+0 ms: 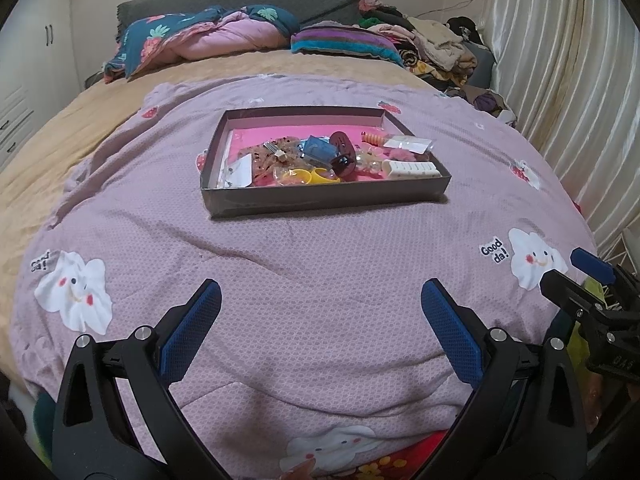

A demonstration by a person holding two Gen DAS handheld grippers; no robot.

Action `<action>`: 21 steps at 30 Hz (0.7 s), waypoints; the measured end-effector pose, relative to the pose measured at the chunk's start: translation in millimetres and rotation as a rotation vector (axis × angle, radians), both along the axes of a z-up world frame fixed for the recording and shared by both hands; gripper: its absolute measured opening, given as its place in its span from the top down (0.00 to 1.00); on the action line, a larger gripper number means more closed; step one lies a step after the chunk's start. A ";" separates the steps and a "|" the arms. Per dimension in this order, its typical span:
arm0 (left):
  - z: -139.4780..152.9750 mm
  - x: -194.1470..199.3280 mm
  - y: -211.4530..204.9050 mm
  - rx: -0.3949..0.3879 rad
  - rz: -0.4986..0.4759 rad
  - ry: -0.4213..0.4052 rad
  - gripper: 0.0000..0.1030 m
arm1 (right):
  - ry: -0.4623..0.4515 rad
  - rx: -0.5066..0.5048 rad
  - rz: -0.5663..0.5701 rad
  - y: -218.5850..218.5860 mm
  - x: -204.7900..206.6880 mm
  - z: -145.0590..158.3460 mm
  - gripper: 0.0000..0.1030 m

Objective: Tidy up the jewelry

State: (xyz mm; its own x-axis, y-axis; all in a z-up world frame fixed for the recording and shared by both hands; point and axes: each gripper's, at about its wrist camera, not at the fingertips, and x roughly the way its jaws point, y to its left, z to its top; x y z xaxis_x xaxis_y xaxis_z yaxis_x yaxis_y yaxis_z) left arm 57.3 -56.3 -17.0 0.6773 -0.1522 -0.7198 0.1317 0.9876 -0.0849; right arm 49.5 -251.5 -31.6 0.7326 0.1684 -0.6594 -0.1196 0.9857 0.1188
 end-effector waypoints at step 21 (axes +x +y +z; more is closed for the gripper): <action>-4.3 -0.1 1.2 -0.001 -0.008 0.010 0.09 | 0.004 0.003 -0.010 -1.3 -0.3 -0.1 0.04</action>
State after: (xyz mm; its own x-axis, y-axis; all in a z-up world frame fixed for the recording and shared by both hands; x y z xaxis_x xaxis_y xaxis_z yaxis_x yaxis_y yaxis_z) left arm 57.2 -55.1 -21.4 0.6685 -0.1588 -0.7266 0.1391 0.9864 -0.0877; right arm 49.3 -252.8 -31.7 0.7316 0.1633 -0.6619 -0.1097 0.9864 0.1221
